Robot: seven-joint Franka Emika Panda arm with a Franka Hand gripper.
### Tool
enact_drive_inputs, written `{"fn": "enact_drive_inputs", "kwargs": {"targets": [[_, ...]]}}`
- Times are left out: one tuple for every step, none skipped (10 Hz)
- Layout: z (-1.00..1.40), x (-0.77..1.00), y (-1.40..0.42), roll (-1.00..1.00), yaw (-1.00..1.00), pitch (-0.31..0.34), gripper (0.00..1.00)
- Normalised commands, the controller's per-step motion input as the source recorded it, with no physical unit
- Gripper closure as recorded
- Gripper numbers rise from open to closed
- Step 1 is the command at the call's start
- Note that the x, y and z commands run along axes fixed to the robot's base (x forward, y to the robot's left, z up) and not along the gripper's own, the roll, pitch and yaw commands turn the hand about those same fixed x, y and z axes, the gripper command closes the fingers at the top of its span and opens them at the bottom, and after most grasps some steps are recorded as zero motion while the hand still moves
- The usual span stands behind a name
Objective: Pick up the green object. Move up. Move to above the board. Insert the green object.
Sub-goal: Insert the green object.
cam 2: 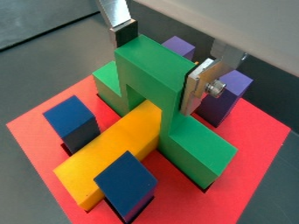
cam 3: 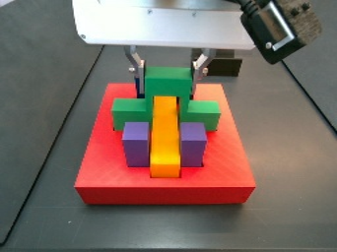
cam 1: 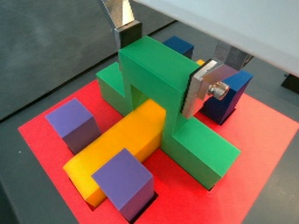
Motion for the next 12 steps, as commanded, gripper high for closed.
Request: {"fn": "enact_drive_inputs", "kwargs": {"targets": [[-0.26, 0.14, 0.0, 0.01, 0.0, -0.047, 1.0], [-0.28, 0.19, 0.0, 0.03, 0.0, -0.05, 1.0], [-0.3, 0.16, 0.0, 0.06, 0.0, -0.05, 1.0], [-0.37, 0.08, 0.0, 0.1, -0.01, -0.056, 1.0], [-0.43, 0.01, 0.0, 0.13, -0.04, -0.051, 1.0], [-0.45, 0.0, 0.0, 0.14, -0.05, -0.056, 1.0], [-0.47, 0.0, 0.0, 0.15, -0.05, -0.057, 1.0], [-0.49, -0.01, -0.02, 0.16, -0.03, -0.064, 1.0], [-0.47, -0.04, -0.05, 0.15, -0.01, -0.066, 1.0], [-0.5, -0.05, -0.08, 0.15, -0.01, -0.081, 1.0], [-0.49, -0.14, -0.13, 0.13, 0.0, -0.09, 1.0], [-0.42, -0.16, -0.11, 0.14, 0.0, -0.081, 1.0]]}}
